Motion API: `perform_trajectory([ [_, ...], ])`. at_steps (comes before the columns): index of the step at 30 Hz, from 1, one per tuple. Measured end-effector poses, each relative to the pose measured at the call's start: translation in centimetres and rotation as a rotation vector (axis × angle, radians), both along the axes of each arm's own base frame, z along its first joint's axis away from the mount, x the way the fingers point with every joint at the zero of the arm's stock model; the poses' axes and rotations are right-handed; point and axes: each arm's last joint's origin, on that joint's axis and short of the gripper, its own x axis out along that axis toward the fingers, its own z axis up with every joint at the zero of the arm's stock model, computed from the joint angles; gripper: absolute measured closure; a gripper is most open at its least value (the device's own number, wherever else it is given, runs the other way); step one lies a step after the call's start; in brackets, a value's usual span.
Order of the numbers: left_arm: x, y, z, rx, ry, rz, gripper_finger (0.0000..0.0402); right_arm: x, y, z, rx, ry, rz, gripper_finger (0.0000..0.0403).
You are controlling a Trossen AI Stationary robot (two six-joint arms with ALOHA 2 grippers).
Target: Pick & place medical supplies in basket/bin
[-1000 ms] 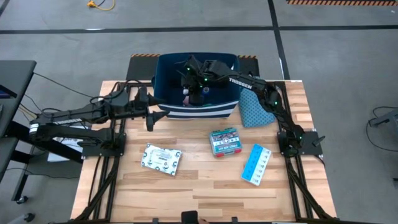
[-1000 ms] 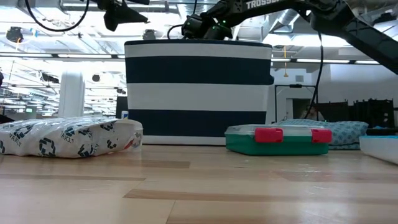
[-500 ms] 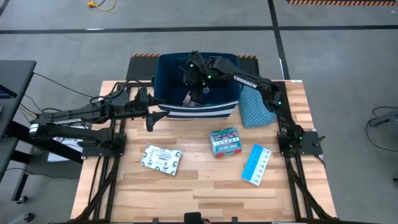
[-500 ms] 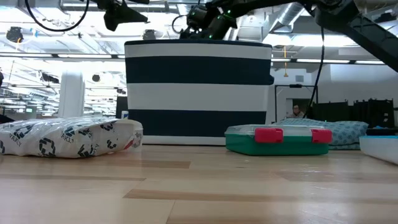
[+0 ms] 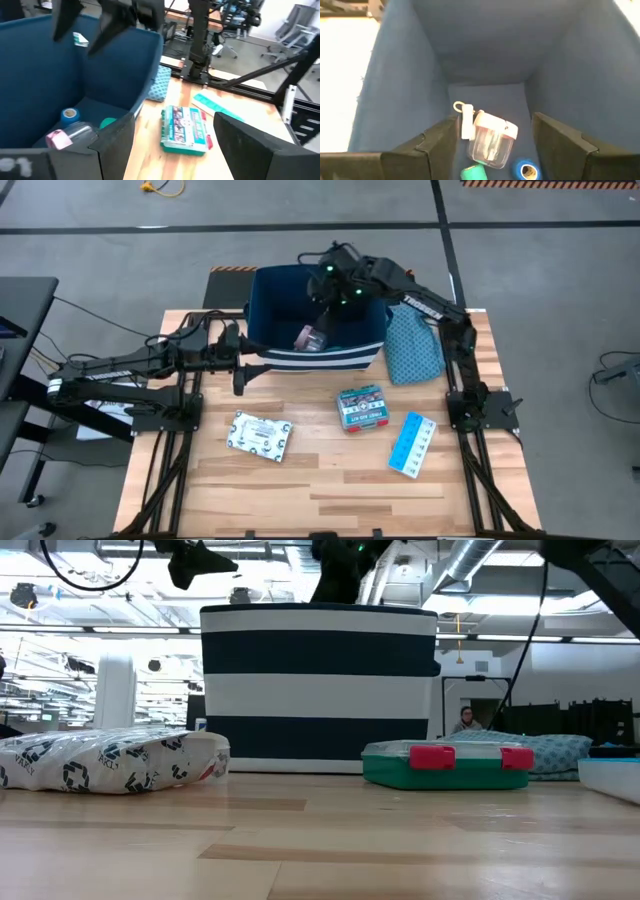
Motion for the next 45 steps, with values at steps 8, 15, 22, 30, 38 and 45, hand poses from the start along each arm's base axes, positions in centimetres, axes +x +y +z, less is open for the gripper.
perform_trajectory([
  [8,0.0,-0.3,0.0,-0.044,-0.003,-0.092,0.0140,-3.6,1.6,4.3,-0.023,-0.068,-0.011,0.0158],
  [15,-0.1,-0.3,-0.6,-0.057,0.056,-0.091,0.0140,-7.1,3.3,7.5,0.003,-0.117,-0.054,0.0158],
  [22,-0.5,-0.4,-1.5,-0.084,0.158,-0.089,0.0140,-10.3,5.2,9.2,0.089,-0.095,-0.105,0.0158],
  [30,-1.5,-0.9,-3.5,-0.249,0.372,-0.155,0.0140,-11.9,7.1,9.7,0.180,-0.046,-0.146,0.0158],
  [38,-2.9,-1.6,-4.9,-0.393,0.571,-0.267,0.0140,-11.2,9.8,10.0,0.324,-0.084,-0.201,0.0158],
  [45,-5.0,-2.3,-4.8,-0.405,0.607,-0.396,0.0140,-10.1,13.4,10.3,0.373,-0.127,-0.327,0.0158],
])
